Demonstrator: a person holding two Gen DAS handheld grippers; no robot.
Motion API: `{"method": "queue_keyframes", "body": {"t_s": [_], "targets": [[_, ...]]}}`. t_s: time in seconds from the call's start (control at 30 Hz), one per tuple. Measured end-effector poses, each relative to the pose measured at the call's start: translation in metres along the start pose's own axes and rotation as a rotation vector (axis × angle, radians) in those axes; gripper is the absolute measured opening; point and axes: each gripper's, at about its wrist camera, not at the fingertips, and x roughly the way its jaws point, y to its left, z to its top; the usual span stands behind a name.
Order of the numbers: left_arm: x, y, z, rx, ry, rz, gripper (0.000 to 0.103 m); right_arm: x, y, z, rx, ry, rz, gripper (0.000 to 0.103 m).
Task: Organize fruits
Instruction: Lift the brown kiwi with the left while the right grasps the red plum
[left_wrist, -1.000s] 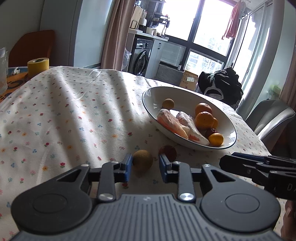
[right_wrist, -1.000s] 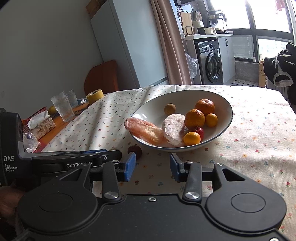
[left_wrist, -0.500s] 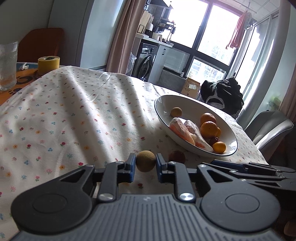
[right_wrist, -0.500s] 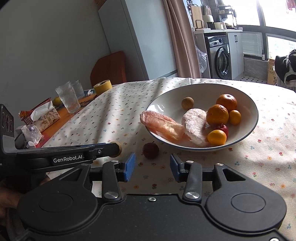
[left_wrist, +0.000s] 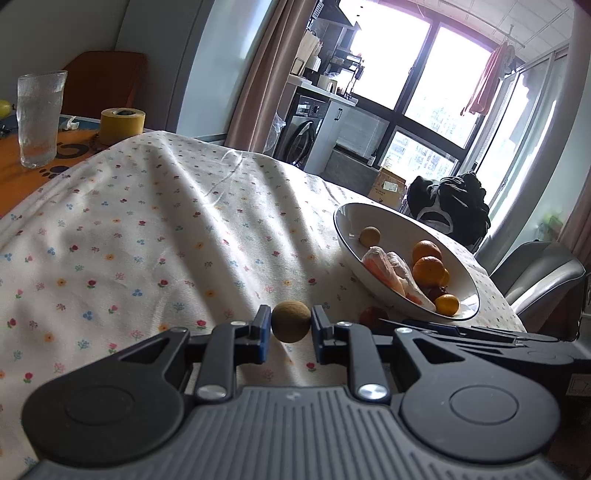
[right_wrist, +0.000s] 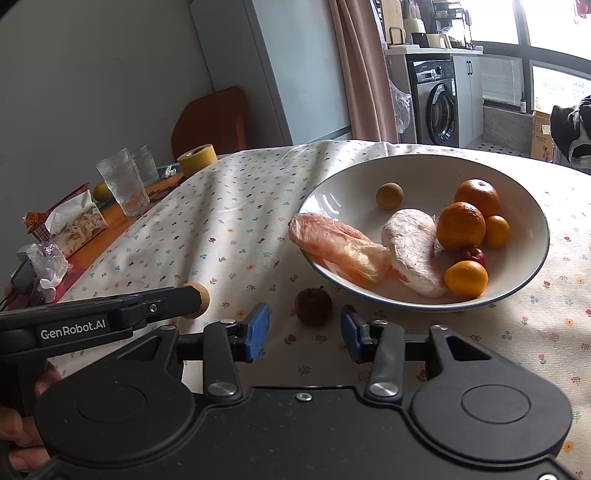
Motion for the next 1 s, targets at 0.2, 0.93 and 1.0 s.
{"method": "queue_keyframes", "body": {"t_s": [0.2, 0.93, 1.0], "targets": [[-0.007, 0.013, 0.001, -0.026, -0.01, 0.013, 0.021, 0.016, 0.006, 0.002, -0.007, 0.009, -0.031, 0.049], [-0.02, -0.003, 0.008, -0.009, -0.046, 0.017, 0.021, -0.015, 0.012, 0.007, -0.044, -0.042, 0.027, 0.023], [-0.02, -0.007, 0.01, -0.004, -0.048, 0.016, 0.021, -0.02, 0.01, 0.009, -0.042, -0.055, 0.032, 0.023]]}}
